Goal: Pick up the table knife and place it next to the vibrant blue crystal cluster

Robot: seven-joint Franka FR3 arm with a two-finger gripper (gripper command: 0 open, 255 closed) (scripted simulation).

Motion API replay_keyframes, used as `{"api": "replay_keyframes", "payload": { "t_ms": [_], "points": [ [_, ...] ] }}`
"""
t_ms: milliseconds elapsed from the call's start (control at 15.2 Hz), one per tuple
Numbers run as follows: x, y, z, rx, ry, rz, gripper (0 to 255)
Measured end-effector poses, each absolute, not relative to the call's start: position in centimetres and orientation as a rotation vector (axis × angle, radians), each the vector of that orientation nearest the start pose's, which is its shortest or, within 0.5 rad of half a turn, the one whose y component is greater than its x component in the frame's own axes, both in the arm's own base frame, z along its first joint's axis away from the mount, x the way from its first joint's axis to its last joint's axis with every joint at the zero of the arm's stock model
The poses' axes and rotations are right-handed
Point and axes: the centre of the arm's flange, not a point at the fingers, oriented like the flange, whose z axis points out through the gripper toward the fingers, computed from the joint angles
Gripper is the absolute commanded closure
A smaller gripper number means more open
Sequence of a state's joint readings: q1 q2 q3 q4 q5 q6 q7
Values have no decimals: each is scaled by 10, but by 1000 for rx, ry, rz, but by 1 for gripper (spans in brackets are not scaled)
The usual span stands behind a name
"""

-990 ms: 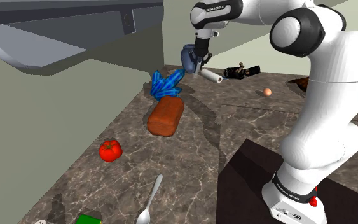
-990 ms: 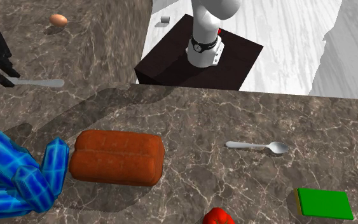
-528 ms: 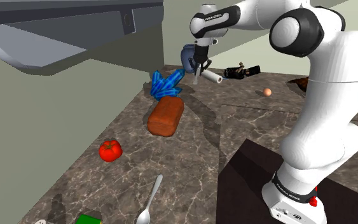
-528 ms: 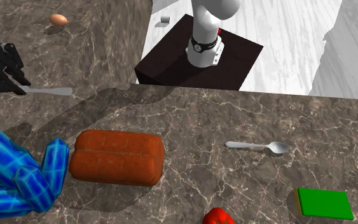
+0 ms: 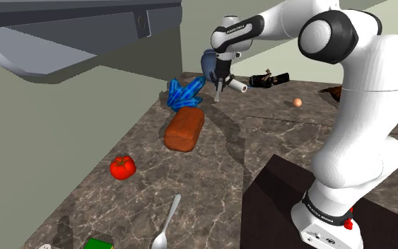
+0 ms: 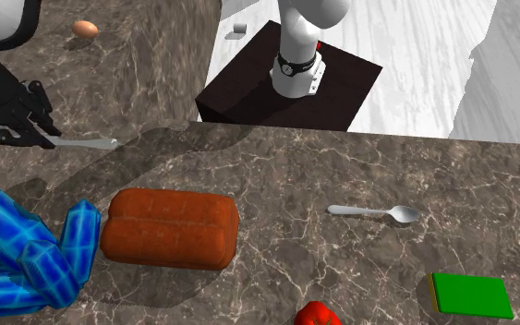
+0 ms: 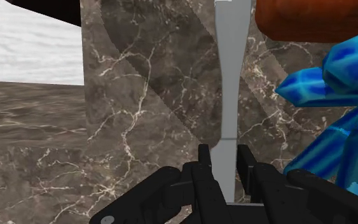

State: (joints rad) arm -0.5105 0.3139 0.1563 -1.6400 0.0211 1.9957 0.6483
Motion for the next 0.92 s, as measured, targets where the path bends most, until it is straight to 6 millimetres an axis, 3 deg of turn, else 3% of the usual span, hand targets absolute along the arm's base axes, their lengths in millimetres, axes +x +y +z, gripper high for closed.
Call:
{"api": "replay_keyframes", "payload": {
  "t_ms": [924],
  "points": [
    [612, -236, 367, -2678, 1497, -54, 255]
  ]
}}
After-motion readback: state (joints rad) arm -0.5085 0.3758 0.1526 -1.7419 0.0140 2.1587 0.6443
